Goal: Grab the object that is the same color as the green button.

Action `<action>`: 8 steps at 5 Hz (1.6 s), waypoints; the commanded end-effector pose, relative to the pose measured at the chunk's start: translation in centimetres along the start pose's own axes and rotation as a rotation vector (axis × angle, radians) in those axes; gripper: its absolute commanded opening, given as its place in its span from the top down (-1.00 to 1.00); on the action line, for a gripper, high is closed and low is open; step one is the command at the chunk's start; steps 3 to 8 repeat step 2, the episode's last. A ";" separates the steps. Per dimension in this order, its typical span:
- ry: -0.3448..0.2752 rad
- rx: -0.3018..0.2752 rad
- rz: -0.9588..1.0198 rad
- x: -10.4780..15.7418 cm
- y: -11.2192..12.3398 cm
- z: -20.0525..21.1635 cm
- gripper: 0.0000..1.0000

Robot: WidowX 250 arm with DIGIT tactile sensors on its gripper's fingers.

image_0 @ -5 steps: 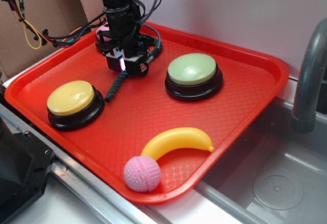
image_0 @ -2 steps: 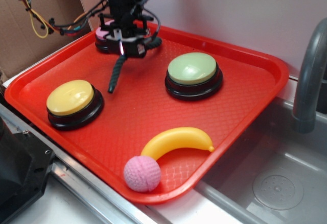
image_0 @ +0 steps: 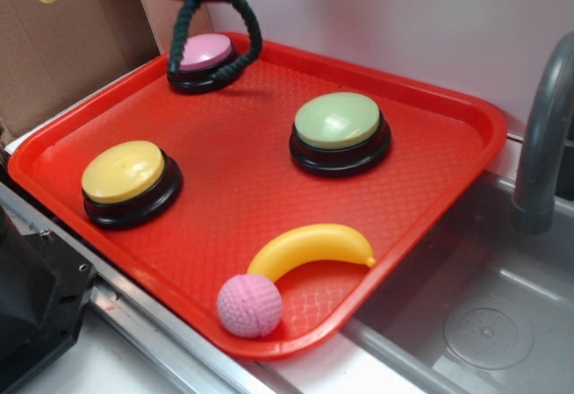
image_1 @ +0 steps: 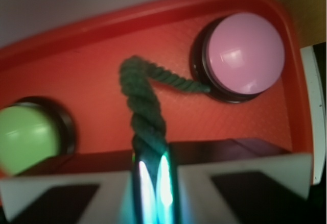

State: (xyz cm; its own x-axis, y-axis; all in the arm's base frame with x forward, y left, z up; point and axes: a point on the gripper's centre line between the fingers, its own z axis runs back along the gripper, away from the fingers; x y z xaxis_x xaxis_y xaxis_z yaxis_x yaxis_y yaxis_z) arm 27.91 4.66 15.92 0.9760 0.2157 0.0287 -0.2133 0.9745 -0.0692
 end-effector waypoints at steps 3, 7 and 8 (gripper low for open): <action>-0.279 0.028 -0.101 -1.6 0.1 7.7 1.00; -0.279 0.028 -0.101 -1.6 0.1 7.7 1.00; -0.279 0.028 -0.101 -1.6 0.1 7.7 1.00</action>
